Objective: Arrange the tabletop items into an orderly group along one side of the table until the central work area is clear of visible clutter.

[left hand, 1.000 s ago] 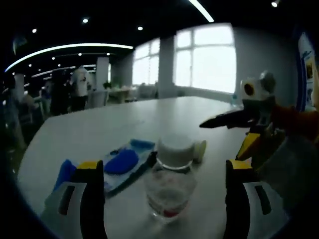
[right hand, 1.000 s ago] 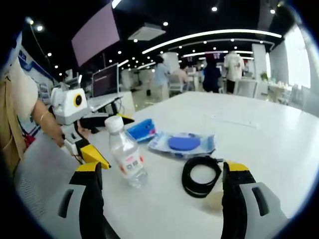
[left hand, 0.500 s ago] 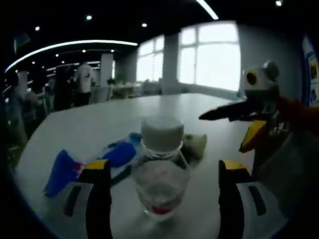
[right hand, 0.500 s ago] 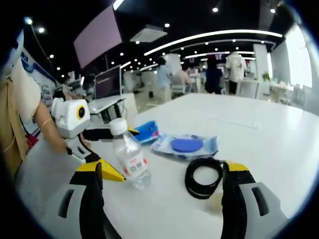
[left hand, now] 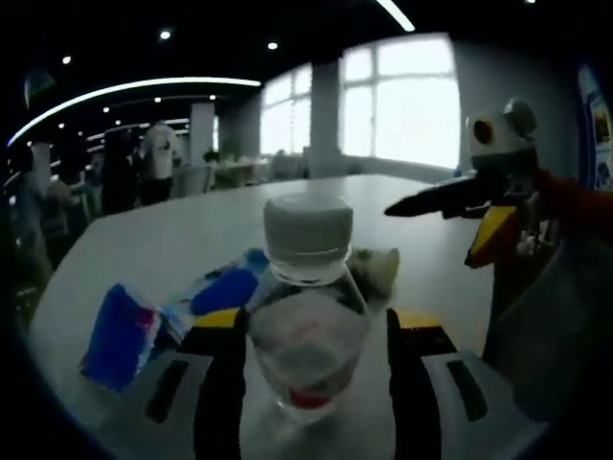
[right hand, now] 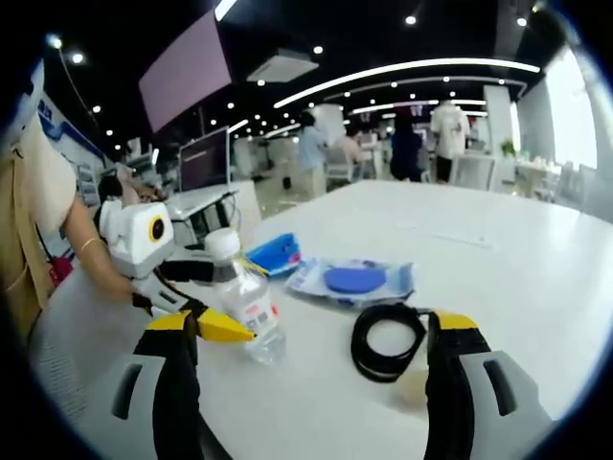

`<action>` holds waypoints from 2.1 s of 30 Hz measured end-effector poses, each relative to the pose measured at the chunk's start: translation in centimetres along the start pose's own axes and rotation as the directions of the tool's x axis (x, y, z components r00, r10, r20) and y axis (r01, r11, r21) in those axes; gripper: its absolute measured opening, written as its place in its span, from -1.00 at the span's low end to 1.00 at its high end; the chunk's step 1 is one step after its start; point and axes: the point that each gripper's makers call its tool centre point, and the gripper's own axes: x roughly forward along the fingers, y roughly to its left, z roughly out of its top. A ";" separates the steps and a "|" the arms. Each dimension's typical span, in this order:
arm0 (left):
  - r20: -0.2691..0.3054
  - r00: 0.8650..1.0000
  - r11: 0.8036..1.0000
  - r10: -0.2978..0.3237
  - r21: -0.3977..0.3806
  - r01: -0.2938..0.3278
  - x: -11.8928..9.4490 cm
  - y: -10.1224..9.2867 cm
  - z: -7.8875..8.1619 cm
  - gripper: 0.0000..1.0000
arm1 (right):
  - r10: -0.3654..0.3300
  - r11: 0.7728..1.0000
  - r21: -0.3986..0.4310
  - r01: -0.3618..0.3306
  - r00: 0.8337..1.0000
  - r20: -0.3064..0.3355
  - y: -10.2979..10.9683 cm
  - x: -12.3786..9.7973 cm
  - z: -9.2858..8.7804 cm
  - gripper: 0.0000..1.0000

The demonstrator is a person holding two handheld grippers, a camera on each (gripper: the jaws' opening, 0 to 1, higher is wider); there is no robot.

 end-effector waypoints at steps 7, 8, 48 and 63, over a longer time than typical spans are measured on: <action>0.003 1.000 1.000 0.002 0.018 -0.002 -0.4 0.1 -0.1 -0.03 | 0.000 1.000 -0.001 0.000 1.000 -0.001 0.0 0.0 0.0 0.97; 0.004 1.000 1.000 0.006 0.021 -0.006 -0.5 0.3 -0.1 -0.06 | -0.001 1.000 -0.002 0.001 1.000 -0.001 -0.1 0.0 0.0 0.97; 0.009 1.000 0.999 -0.023 -0.044 0.024 -0.5 2.6 1.4 -0.16 | -0.006 1.000 0.003 0.006 1.000 -0.004 -0.2 0.0 -0.1 0.97; 0.040 0.998 0.999 -0.040 0.001 0.040 -1.4 6.4 5.9 -0.16 | -0.008 1.000 0.005 0.008 1.000 -0.014 -0.3 0.0 -0.4 0.96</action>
